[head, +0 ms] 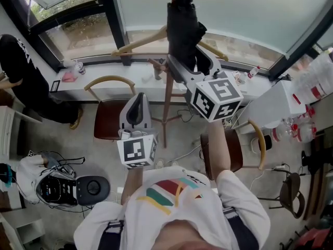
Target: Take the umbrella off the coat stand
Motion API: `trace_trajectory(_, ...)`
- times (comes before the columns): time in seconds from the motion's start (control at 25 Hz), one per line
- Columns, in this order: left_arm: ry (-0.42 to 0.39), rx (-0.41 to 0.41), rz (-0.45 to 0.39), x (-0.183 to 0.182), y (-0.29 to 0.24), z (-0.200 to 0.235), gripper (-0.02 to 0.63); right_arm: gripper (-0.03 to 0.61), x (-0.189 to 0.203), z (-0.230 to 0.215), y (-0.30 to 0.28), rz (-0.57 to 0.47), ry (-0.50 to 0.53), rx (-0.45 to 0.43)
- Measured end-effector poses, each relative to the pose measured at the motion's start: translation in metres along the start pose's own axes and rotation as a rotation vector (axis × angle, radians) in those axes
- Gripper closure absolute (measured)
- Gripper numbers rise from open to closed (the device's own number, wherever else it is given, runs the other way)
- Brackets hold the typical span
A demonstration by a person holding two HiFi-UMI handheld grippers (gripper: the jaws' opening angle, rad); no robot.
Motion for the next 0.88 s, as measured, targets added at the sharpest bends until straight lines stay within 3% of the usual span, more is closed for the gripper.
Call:
trace_trajectory(0.44, 0.006, -0.015, 0.012, 0.0051, 0.0001, 0.0054, 0.606, 0.357, 0.0013, 0.0021, -0.0025, 0.011, 0.055, 0.031)
trace_trajectory(0.88, -0.001, 0.005, 0.012, 0.0028, -0.0017, 0.0019, 0.606, 0.368, 0.0009, -0.0037, -0.0017, 0.031, 0.093, 0.071)
Point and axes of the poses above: the fingertips, and each gripper's own axes: y backward along the fingers, z to its left, x out of its underside, the point moved 1 cm from there along y, backward along the fingers, and after that the axes turned 7 degrees about y, right-handed, at the moved point
